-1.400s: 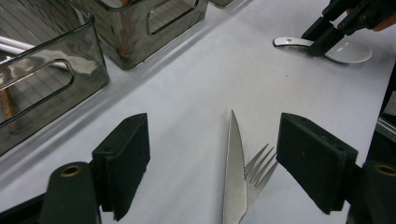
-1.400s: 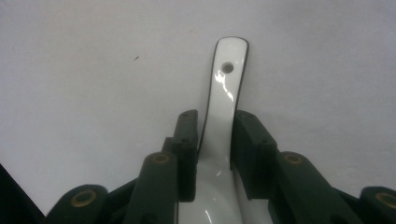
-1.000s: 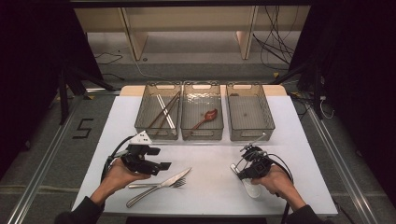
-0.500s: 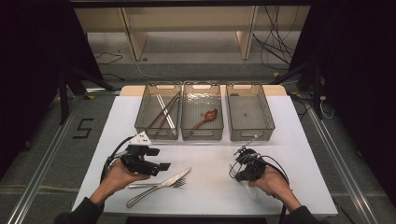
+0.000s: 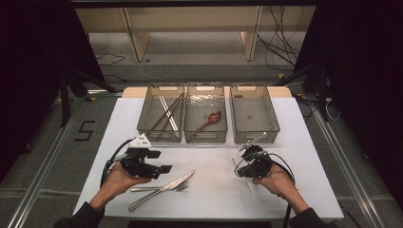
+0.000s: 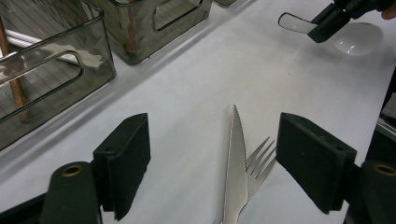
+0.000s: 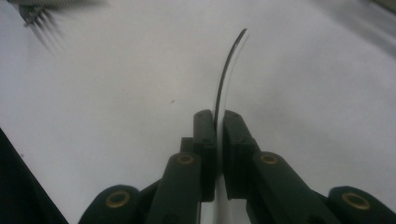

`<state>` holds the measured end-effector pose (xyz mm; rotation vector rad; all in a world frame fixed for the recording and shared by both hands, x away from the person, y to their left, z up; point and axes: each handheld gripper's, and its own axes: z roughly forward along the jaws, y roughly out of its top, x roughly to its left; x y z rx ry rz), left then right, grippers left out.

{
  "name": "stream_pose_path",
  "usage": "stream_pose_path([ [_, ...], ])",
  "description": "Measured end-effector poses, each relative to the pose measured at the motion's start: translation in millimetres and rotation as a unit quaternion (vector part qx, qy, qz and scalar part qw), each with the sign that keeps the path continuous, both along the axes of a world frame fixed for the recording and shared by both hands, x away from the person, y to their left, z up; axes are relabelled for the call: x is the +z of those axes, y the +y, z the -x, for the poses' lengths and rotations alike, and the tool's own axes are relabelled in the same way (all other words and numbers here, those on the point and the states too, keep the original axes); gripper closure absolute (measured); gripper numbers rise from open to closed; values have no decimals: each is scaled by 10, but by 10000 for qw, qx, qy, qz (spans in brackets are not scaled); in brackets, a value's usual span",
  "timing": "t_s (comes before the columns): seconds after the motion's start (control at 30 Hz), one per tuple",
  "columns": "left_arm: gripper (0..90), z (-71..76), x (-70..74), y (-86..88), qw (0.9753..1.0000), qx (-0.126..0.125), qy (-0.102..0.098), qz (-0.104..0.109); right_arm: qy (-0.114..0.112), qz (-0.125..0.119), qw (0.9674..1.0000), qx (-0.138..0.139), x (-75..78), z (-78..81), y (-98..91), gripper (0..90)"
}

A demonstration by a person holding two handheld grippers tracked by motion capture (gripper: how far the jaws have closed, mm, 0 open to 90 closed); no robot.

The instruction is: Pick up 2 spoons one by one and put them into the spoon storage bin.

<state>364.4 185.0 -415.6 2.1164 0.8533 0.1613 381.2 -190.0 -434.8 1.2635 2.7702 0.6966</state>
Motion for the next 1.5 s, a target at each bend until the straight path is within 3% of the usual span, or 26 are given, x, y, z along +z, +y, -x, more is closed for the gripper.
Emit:
stream_pose_path([
  [0.53, 249, 32, -12, 91, 10000, 70, -16, 19, -729, -401, 9962, -237, 449, -490, 117, 861],
  [1.17, 238, 97, 5, 103, 9999, 84, -61, 103, -1081, -488, 9924, -329, 777, -959, 426, 860],
  [1.5, 229, 110, 17, 121, 9999, 92, -101, 70, -1182, -455, 9912, -397, 832, -1135, 567, 860],
])
